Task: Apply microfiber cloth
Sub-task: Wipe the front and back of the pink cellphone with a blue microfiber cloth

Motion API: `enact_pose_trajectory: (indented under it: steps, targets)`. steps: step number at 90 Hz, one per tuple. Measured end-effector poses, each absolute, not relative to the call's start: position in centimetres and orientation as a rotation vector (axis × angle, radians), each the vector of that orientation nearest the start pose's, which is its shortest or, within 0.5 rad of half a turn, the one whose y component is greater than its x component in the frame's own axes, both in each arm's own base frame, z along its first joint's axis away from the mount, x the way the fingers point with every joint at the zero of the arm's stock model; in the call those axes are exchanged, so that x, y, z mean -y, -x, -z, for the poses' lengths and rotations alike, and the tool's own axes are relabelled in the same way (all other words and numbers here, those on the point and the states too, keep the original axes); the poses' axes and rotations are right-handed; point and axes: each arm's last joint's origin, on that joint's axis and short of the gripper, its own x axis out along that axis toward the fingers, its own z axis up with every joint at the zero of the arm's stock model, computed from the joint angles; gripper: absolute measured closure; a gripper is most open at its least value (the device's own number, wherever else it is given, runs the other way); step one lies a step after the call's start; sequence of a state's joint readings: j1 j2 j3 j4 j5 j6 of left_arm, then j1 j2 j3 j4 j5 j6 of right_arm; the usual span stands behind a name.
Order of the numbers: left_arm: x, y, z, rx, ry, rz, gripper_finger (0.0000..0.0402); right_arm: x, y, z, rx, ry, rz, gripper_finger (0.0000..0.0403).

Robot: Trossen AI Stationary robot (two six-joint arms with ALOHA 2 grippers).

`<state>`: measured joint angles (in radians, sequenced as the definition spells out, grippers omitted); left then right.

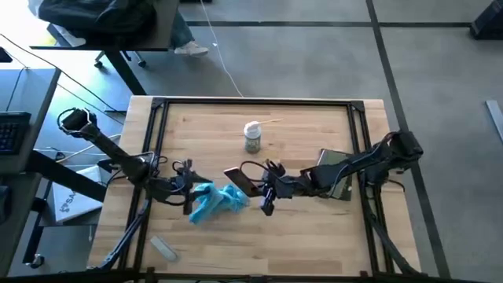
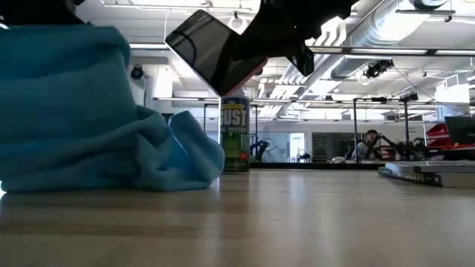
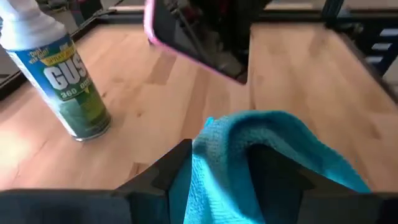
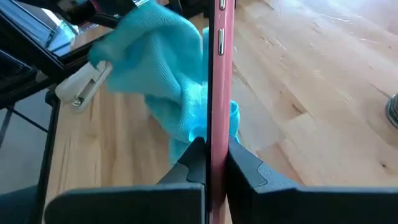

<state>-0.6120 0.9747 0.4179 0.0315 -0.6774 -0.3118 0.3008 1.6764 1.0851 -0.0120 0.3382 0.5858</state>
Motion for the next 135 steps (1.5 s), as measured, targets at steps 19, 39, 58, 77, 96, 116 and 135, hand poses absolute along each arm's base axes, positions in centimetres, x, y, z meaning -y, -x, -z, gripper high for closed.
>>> enact_pose_trajectory:
  steps: [19,39,58,77,96,116,135]
  targets:
    - [10.0,-18.5,-18.6,-0.362,-0.016,-0.126,0.0268,-9.5,-35.0,-22.4,-0.55,-0.378,0.212,0.0402]
    - [10.4,-20.6,-16.7,-0.33,-0.062,-0.193,0.0271,-9.5,-34.9,-22.2,-0.568,-0.374,0.221,0.0402]
    - [10.5,-21.7,-17.4,-0.204,-0.096,-0.222,0.036,-9.5,-34.7,-22.0,-0.582,-0.395,0.254,0.0402]
    - [10.4,-22.2,-19.0,-0.117,-0.196,-0.343,0.0394,-9.2,-35.0,-22.4,-0.512,-0.415,0.32,0.0402]
    - [11.0,-23.3,-22.4,-0.133,-0.525,-0.511,0.04,-8.5,-35.4,-22.9,-0.432,-0.477,0.368,0.0402]
    - [11.1,-24.4,-24.0,-0.26,-0.868,-0.604,0.0401,-8.6,-35.9,-23.7,-0.337,-0.52,0.337,0.0402]
    - [11.0,-26.3,-23.2,-0.437,-1.203,-0.618,0.0401,-8.6,-36.2,-24.3,-0.281,-0.574,0.298,0.0402]
